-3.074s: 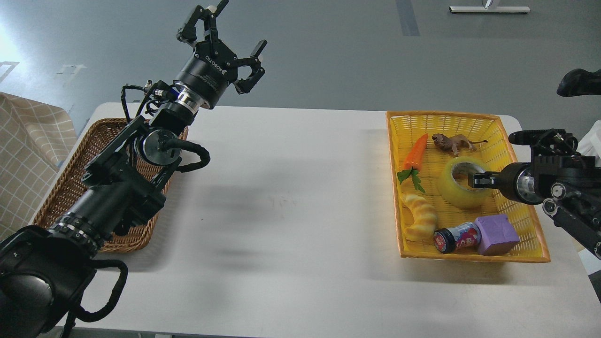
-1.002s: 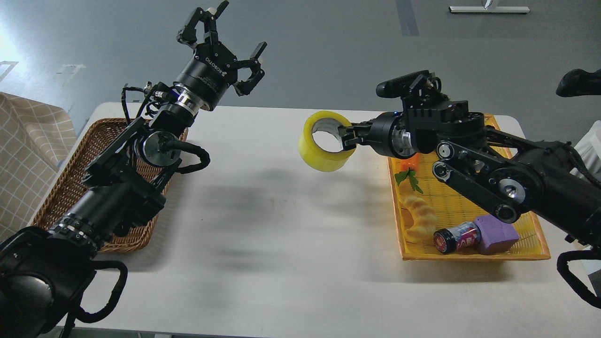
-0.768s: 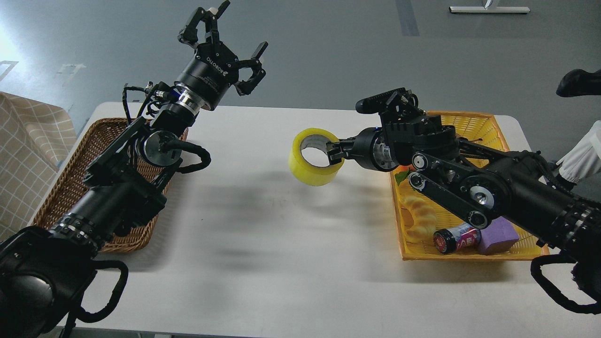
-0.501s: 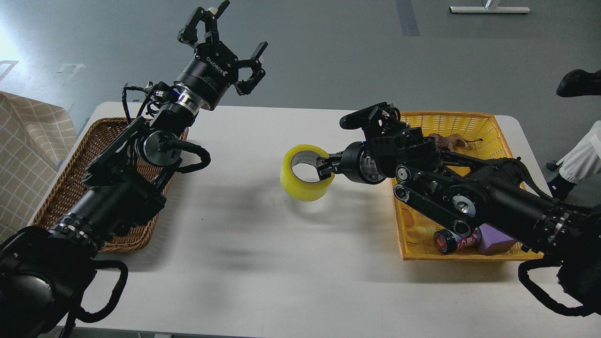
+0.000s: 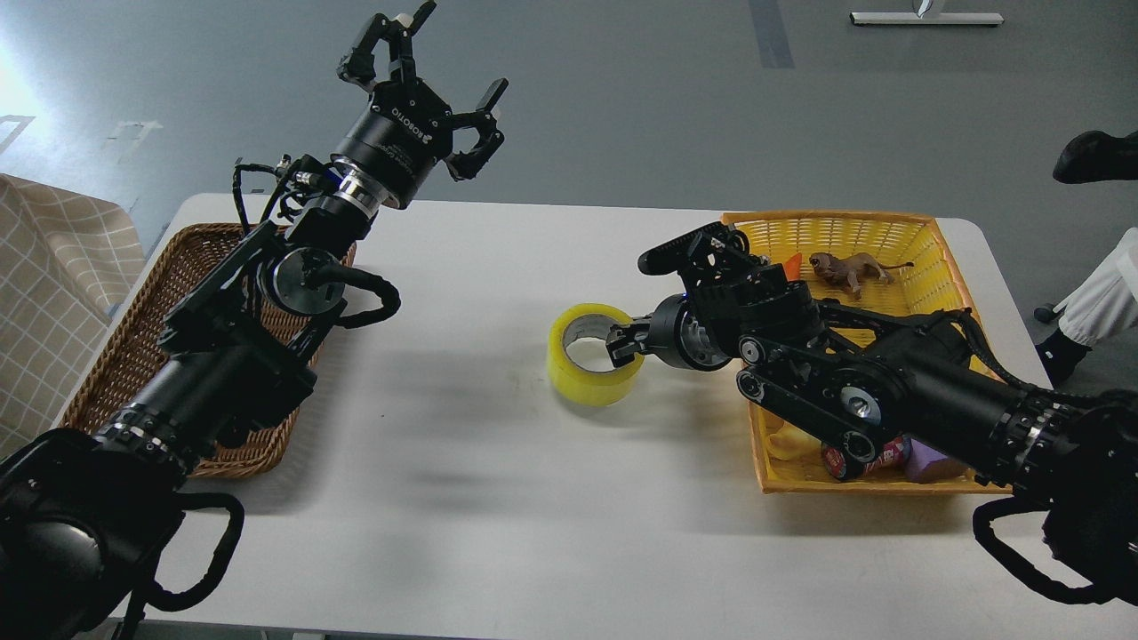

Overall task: Place and transfer tape with both arms
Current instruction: 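Set the tape roll on the table center and release with right gripper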

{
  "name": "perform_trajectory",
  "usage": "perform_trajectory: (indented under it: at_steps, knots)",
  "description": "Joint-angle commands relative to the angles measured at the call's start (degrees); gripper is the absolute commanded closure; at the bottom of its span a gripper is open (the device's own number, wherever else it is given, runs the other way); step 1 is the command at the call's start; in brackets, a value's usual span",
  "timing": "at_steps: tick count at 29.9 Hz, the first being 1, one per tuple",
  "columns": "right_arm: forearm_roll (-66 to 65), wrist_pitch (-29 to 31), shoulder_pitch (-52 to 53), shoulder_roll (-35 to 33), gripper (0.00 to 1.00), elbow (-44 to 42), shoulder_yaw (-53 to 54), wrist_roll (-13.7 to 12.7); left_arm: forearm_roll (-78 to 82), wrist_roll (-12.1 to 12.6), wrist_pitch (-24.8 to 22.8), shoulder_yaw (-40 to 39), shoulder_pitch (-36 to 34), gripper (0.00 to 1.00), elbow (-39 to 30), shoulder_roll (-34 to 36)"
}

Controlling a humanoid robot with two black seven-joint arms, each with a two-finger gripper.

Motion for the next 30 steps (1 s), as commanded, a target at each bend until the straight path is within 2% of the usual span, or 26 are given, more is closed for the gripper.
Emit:
perform_trajectory:
  at_steps: [1, 10, 13, 18, 20, 24, 25, 26, 27, 30]
  knots:
    - [0.0, 0.0, -0.4, 0.3, 1.00, -0.2, -0.1, 0.1, 0.0, 0.0, 0.0, 0.0, 0.0, 0.02, 0.0, 0.0]
    - [0.0, 0.0, -1.1, 1.3, 1.00, -1.8, -0.1, 0.0, 0.0, 0.1, 0.0, 0.0, 0.1, 0.02, 0.0, 0.0]
    - [0.0, 0.0, -1.1, 1.4, 0.92, -1.8, -0.1, 0.1, 0.0, 0.1, 0.0, 0.0, 0.1, 0.02, 0.0, -0.1]
    - [0.2, 0.0, -1.1, 1.4, 0.74, -1.9, 0.1, 0.1, 0.0, 0.1, 0.0, 0.0, 0.1, 0.02, 0.0, -0.2]
    - [0.4, 0.0, -1.0, 1.3, 0.54, -1.8, 0.1, 0.4, 0.0, 0.1, 0.0, 0.0, 0.1, 0.02, 0.0, -0.2]
    - [0.4, 0.0, -1.1, 1.3, 0.34, -1.7, 0.3, 0.6, 0.0, 0.1, 0.0, 0.0, 0.1, 0.02, 0.0, -0.1]
    - [0.5, 0.0, -1.2, 1.2, 0.24, -1.7, 0.6, 0.7, 0.0, 0.1, 0.0, 0.0, 0.1, 0.02, 0.0, 0.0]
    - [0.5, 0.0, -1.2, 1.2, 0.19, -1.7, 0.6, 0.7, 0.0, 0.1, 0.0, 0.0, 0.0, 0.02, 0.0, 0.0]
    - [0.5, 0.0, -1.3, 1.2, 0.15, -1.7, 0.8, 0.7, 0.0, 0.1, 0.0, 0.0, 0.0, 0.02, -0.1, 0.1]
    - [0.5, 0.0, -1.3, 1.3, 0.12, -1.7, 0.8, 0.8, 0.0, 0.0, 0.0, 0.0, 0.0, 0.02, -0.4, 0.2]
